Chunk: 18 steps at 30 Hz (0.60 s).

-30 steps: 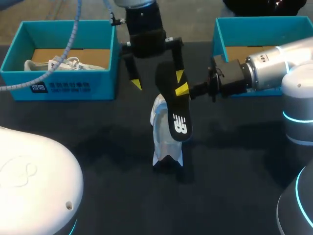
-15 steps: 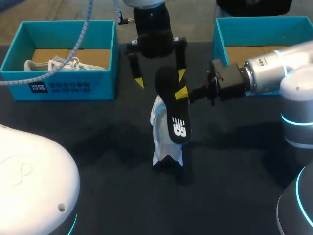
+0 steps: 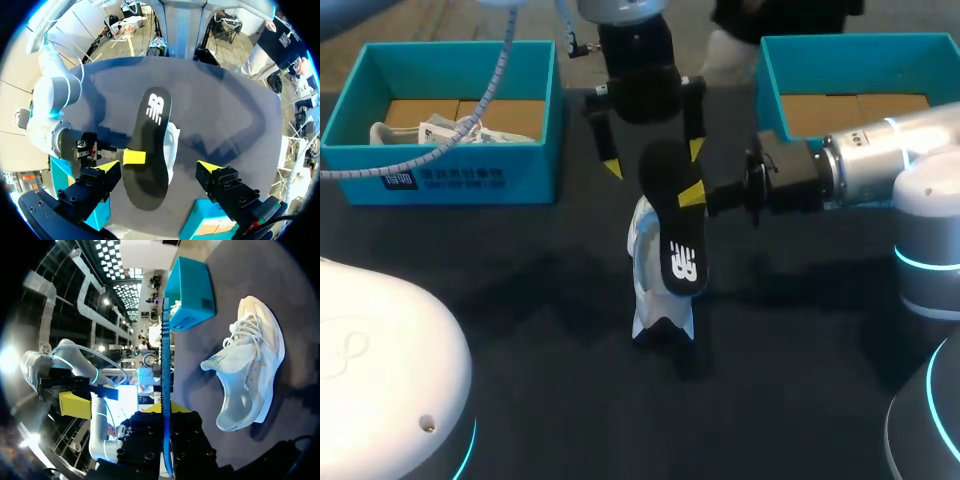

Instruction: Take the shoe out of the shoebox, open the shoe tongue, remove and reinsert the insole, then place the shoe into the shoebox

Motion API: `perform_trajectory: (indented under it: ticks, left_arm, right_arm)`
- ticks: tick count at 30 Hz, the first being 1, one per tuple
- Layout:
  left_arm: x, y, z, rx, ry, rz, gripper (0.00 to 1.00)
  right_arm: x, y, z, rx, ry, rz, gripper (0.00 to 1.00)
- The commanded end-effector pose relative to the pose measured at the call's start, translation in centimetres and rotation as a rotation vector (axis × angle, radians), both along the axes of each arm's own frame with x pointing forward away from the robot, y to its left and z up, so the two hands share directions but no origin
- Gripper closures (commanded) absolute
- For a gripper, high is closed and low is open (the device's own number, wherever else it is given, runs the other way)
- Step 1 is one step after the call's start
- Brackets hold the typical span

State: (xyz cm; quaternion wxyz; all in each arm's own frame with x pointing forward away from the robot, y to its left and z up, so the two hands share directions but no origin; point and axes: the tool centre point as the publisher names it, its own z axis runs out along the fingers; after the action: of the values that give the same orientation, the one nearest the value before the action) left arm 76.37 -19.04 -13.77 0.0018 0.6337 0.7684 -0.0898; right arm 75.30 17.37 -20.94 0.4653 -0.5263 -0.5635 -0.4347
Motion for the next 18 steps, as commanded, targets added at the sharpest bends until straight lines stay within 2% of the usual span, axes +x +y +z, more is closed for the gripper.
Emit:
perform_trajectory:
  ticks: [1, 10, 18]
  left_arm:
    - [-0.08, -0.19, -0.65, -0.002, -0.003, 0.006, 0.00]
    - [0.29, -0.81, -1.17, -0.030, -0.075, 0.047, 0.00]
    - [0.29, -0.81, -1.17, -0.030, -0.075, 0.047, 0.00]
  right_arm:
    - [-0.28, 0.08, 0.15, 0.008, -0.005, -0.025, 1.00]
    - [-0.34, 0.15, 0.44, 0.015, -0.013, -0.043, 1.00]
    - [-0.58, 0.04, 0.59, 0.018, -0.017, -0.048, 1.00]
